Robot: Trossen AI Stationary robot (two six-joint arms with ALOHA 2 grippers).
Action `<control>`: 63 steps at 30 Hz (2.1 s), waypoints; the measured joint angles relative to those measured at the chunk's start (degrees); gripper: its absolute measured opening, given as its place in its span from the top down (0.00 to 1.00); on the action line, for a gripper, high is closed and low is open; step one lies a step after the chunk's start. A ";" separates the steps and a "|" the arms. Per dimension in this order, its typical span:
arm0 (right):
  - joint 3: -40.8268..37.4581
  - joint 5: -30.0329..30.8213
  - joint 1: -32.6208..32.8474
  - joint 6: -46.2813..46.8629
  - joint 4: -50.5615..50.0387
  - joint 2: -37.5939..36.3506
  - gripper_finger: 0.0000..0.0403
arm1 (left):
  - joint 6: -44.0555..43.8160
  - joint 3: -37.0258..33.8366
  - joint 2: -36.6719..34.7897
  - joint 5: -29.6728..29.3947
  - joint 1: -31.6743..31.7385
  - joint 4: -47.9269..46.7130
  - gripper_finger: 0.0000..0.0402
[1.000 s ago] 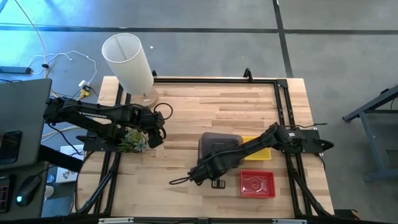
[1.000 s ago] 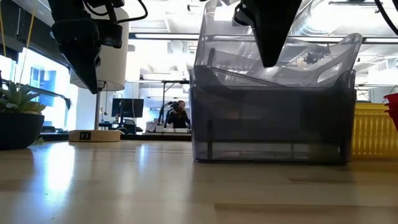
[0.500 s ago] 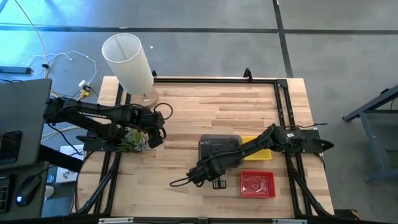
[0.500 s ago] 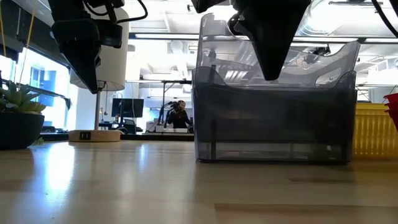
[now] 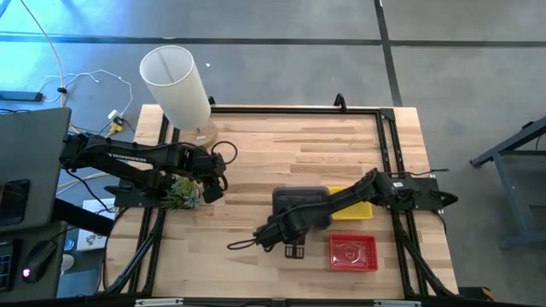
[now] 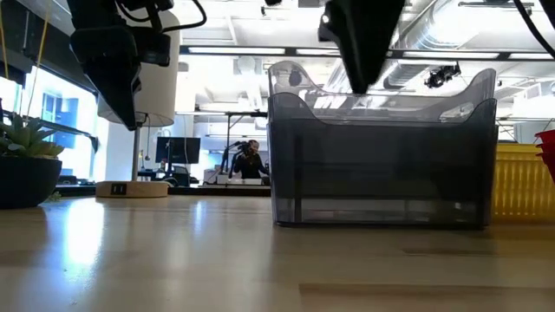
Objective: Stack baskets by color
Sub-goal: Return to Home Position
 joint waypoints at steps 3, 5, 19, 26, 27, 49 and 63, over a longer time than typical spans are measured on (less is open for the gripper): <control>3.25 0.85 -0.08 -0.90 0.01 0.00 0.60 | 1.04 0.00 0.00 0.00 0.00 0.15 0.69; 5.78 1.83 0.00 -2.36 0.03 0.00 0.60 | 1.61 0.00 0.00 0.00 0.00 0.43 0.69; 5.83 15.43 -0.08 -8.64 -0.14 -7.63 0.60 | 8.57 -2.63 -3.22 2.52 -3.86 18.70 0.69; 5.83 23.87 0.61 -13.06 0.41 -12.00 0.60 | 6.28 -11.62 -11.91 4.31 -6.50 26.85 0.69; 5.83 24.62 0.49 -13.10 0.31 -12.35 0.60 | 5.46 -12.74 -13.41 4.29 -6.81 28.02 0.69; 5.79 26.04 -2.20 -13.51 0.01 -12.87 0.60 | 7.20 -36.77 -48.74 3.17 -16.33 43.40 0.69; 5.79 25.98 -2.20 -14.93 0.00 -12.86 0.60 | 11.25 -44.09 -57.58 4.25 -18.34 47.14 0.69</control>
